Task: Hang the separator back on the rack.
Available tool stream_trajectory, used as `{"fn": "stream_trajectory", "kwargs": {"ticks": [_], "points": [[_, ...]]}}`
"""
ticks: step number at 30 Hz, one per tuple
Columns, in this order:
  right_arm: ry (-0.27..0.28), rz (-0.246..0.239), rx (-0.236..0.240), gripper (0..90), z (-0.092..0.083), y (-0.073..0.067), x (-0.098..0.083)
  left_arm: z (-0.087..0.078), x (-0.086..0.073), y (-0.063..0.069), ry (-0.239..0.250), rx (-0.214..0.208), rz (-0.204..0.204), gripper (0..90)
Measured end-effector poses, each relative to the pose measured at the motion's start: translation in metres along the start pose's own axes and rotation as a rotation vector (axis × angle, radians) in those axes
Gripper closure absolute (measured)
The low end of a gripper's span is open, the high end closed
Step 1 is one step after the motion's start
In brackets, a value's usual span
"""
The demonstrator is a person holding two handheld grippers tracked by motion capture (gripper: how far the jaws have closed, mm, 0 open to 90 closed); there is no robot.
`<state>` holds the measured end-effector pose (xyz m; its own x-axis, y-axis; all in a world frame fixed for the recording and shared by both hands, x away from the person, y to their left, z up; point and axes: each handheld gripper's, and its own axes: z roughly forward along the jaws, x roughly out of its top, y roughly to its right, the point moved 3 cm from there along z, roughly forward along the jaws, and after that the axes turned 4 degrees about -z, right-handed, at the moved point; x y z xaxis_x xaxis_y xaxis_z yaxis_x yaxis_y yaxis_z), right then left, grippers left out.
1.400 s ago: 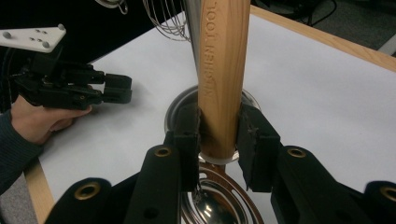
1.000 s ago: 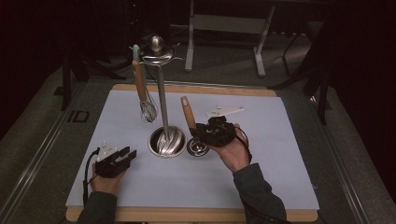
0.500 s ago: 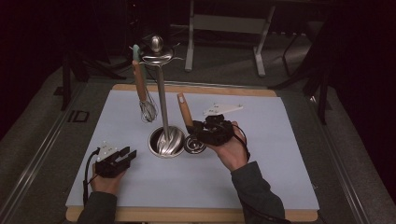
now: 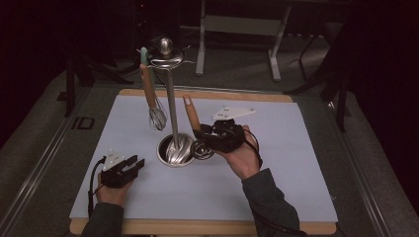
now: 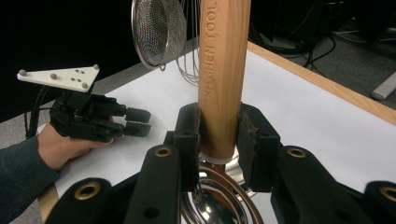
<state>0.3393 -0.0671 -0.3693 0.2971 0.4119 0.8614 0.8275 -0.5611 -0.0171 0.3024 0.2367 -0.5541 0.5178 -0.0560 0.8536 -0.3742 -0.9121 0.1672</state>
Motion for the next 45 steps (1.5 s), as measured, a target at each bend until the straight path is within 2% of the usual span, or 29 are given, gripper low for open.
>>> {"fn": "stream_trajectory", "kwargs": {"ticks": [29,45], "points": [[0.057,-0.05,0.002,70.8,-0.006,-0.008,0.017,0.001,0.0,0.0,-0.008,0.001,0.006,63.1],[0.099,-0.06,0.005,70.9,-0.011,-0.013,0.027,0.001,0.0,0.0,-0.007,0.0,0.007,63.1]]}}
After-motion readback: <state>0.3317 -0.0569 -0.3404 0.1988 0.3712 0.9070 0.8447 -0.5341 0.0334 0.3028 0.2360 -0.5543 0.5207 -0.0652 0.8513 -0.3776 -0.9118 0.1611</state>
